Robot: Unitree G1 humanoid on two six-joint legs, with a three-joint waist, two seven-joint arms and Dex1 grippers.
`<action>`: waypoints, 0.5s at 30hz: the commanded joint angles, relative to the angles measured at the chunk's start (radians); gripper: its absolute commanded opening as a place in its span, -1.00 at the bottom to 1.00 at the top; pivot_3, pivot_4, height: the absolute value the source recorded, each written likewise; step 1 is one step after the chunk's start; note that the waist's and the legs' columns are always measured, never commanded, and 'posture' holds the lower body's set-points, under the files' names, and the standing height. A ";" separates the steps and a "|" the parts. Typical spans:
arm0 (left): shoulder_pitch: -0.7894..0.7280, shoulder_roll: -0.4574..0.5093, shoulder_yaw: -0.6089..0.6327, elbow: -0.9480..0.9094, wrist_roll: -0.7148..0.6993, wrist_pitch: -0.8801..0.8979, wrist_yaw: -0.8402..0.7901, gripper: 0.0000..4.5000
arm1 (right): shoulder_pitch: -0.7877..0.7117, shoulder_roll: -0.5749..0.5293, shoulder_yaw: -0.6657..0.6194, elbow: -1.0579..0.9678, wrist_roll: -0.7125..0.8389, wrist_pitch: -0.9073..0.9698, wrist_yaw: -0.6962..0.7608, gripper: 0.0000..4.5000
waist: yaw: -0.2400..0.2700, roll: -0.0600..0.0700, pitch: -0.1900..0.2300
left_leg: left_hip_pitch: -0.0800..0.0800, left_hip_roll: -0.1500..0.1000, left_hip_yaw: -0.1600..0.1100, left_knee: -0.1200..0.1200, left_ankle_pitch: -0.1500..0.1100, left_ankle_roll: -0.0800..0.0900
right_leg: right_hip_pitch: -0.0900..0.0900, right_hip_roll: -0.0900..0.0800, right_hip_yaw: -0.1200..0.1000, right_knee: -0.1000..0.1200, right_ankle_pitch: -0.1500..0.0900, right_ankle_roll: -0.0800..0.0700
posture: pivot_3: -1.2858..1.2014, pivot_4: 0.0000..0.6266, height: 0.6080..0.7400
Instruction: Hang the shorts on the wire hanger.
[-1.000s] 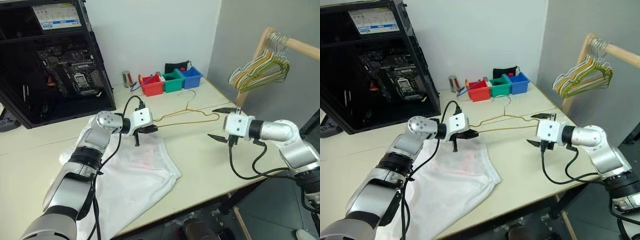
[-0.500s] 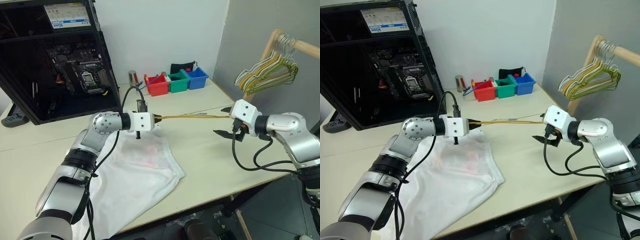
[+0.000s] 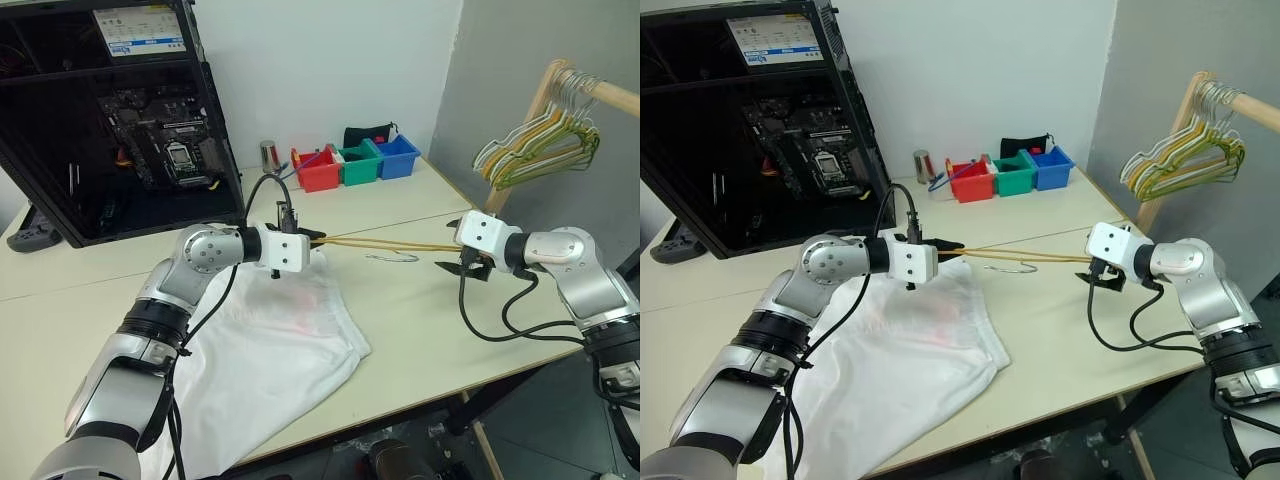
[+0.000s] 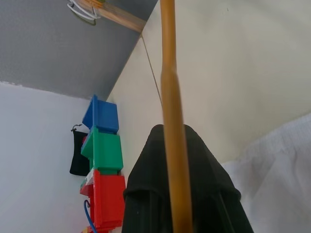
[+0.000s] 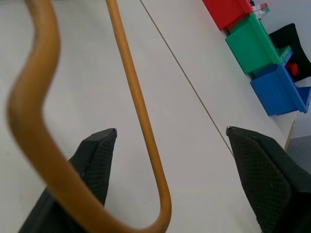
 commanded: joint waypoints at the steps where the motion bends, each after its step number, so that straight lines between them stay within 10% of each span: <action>1: -0.013 0.009 0.008 -0.018 0.006 -0.007 0.016 -1.00 | -0.005 -0.009 -0.028 -0.057 0.002 -0.020 0.022 0.34 | 0.000 0.000 0.000 | 0.000 0.000 0.000 0.000 0.000 0.000 | 0.000 0.000 0.000 0.000 0.000 0.000 | -0.10 -1.00 1.00; 12: -0.022 -0.006 0.002 -0.006 0.017 -0.003 0.015 -1.00 | 0.017 -0.013 -0.032 -0.098 -0.013 -0.027 0.030 -0.90 | 0.000 0.000 0.000 | 0.000 0.000 0.000 0.000 0.000 0.000 | 0.000 0.000 0.000 0.000 0.000 0.000 | -0.11 -1.00 1.00; 15: -0.027 -0.006 0.000 0.000 0.020 0.000 0.018 -1.00 | 0.020 -0.014 -0.034 -0.108 -0.019 -0.031 0.035 -0.98 | 0.000 0.000 0.000 | 0.000 0.000 0.000 0.000 0.000 0.000 | 0.000 0.000 0.000 0.000 0.000 0.000 | -0.11 -1.00 1.00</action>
